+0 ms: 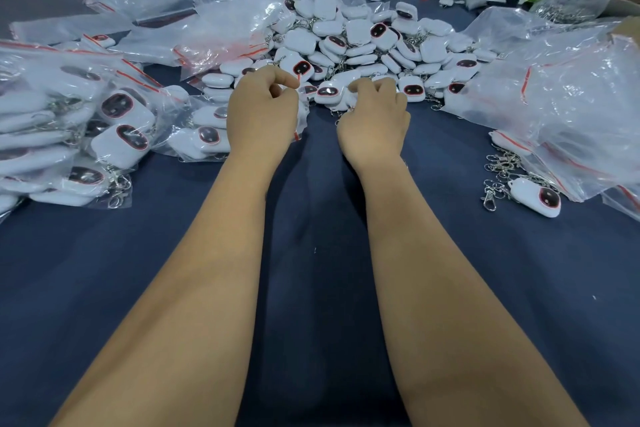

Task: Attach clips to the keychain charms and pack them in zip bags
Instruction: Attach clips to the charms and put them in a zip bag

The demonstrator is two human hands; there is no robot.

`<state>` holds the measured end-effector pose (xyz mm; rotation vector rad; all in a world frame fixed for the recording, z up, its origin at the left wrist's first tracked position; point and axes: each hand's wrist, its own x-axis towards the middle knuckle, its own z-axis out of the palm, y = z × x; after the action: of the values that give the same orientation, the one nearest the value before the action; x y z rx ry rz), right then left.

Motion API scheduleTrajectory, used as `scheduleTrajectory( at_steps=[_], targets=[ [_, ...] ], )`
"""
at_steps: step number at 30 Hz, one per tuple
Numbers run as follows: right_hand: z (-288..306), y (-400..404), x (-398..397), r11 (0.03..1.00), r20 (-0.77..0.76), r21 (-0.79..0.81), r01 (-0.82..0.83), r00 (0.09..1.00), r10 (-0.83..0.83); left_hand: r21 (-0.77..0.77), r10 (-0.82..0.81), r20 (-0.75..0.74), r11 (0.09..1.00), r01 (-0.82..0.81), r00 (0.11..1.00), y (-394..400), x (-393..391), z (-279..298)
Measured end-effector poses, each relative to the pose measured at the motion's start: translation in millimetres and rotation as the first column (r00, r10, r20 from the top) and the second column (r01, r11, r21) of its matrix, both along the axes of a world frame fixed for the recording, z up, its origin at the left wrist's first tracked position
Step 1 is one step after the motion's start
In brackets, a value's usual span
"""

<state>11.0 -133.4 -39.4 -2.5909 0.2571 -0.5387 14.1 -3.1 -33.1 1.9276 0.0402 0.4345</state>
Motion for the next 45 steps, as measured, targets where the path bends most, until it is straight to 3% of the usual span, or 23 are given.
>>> scheduleTrajectory(
  at_steps=[5,11,18,24,29,32,38,45],
  targets=[
    [-3,-1,1,0.999,-0.136,-0.019,-0.05,0.99,0.047,0.0,-0.008,-0.001,1.0,0.008,1.0,1,0,0],
    [0,-1,3,1.0,-0.006,-0.001,0.011,1.0,-0.011,0.006,-0.01,-0.002,1.0,0.01,1.0,0,-2,0],
    [3,-2,1,0.919,0.01,0.392,-0.038,0.999,0.038,0.008,0.0,-0.014,1.0,0.0,1.0,0,-2,1],
    [4,-4,3,0.837,0.086,0.546,-0.025,0.996,-0.026,0.017,-0.022,-0.012,1.0,0.022,1.0,0,-2,0],
    [11,5,0,0.77,0.256,0.608,-0.193,0.966,0.04,0.012,-0.033,-0.018,0.999,0.034,0.999,0,-2,0],
    [11,13,-2,0.675,0.276,0.69,-0.259,0.957,0.085,0.016,-0.036,-0.023,0.999,0.036,0.999,1,-1,0],
    [13,23,-3,0.338,0.222,0.89,-0.306,0.939,0.264,0.025,-0.058,-0.017,0.998,0.058,0.998,1,-3,2],
    [11,16,1,0.251,0.168,0.929,-0.274,0.912,0.375,0.059,-0.014,-0.04,0.998,0.017,0.999,1,-2,2]
  ],
)
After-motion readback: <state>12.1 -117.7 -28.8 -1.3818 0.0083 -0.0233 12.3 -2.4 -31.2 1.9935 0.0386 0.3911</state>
